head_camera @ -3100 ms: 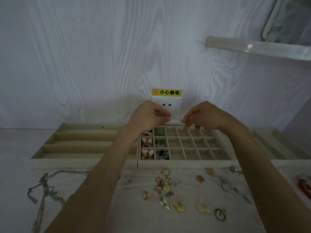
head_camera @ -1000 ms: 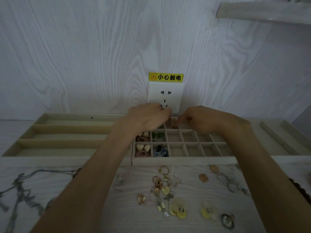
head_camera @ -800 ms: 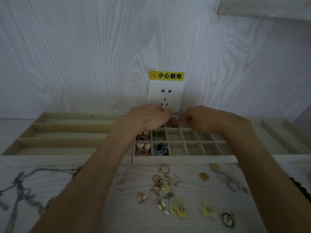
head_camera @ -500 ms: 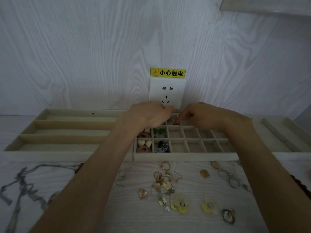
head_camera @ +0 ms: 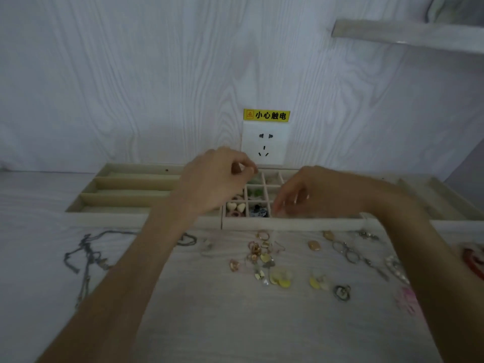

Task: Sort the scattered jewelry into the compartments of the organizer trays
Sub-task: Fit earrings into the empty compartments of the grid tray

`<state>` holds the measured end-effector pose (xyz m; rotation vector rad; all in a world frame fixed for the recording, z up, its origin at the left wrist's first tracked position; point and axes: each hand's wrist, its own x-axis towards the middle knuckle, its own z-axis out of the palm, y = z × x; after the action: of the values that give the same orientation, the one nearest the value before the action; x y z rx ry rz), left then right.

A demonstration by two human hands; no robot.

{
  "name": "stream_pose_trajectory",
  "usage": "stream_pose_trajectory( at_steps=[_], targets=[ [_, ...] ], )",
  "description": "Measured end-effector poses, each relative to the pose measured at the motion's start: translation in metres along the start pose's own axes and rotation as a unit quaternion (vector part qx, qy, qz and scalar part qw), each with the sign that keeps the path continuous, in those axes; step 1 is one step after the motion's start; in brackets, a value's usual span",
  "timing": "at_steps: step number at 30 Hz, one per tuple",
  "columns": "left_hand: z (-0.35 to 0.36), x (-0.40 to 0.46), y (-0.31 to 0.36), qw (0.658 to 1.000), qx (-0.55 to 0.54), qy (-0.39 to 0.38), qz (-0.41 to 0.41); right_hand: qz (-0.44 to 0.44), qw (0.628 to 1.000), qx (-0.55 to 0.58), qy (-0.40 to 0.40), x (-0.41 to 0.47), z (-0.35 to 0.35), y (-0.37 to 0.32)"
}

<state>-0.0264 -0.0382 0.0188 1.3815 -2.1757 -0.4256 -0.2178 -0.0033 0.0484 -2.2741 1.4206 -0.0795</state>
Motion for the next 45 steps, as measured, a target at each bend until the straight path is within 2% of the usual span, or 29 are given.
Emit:
stream_pose_trajectory(
  at_steps=[3,5,9,13,17,22,28,34,37,42,45],
  targets=[
    [0.024,-0.031,0.002,0.994,-0.049,0.101,-0.008,0.002,1.000,-0.007,0.024,-0.002,0.020,-0.003],
    [0.031,-0.040,0.001,0.990,-0.076,0.120,-0.004,0.000,0.999,-0.025,0.046,-0.005,0.030,-0.003],
    [0.031,-0.042,0.002,0.990,-0.116,0.074,0.021,0.023,0.993,-0.076,0.081,-0.014,0.041,-0.003],
    [0.036,-0.046,0.004,0.991,-0.119,0.041,0.041,0.003,0.994,-0.068,0.089,-0.015,0.053,0.002],
    [0.037,-0.046,0.002,0.990,-0.128,0.036,0.036,0.012,0.993,-0.033,0.116,-0.021,0.061,0.010],
    [0.039,-0.044,0.002,0.987,-0.156,0.027,0.028,0.008,0.989,-0.046,0.137,-0.025,0.064,0.016],
    [0.035,-0.047,0.009,0.973,-0.231,-0.019,0.012,-0.054,0.971,0.102,0.210,-0.023,0.064,0.023],
    [0.026,-0.044,0.012,0.957,-0.278,-0.083,-0.027,-0.055,0.942,0.233,0.235,-0.021,0.059,0.018],
    [0.016,-0.032,0.011,0.953,-0.285,-0.098,-0.025,-0.037,0.948,0.217,0.230,-0.016,0.041,0.020],
    [-0.005,0.011,0.017,0.966,-0.233,-0.115,-0.011,0.000,0.972,0.153,0.176,0.000,-0.010,0.025],
    [-0.007,0.039,0.021,0.971,-0.218,-0.103,0.004,0.024,0.978,0.127,0.165,0.012,-0.033,0.030]
  ],
)
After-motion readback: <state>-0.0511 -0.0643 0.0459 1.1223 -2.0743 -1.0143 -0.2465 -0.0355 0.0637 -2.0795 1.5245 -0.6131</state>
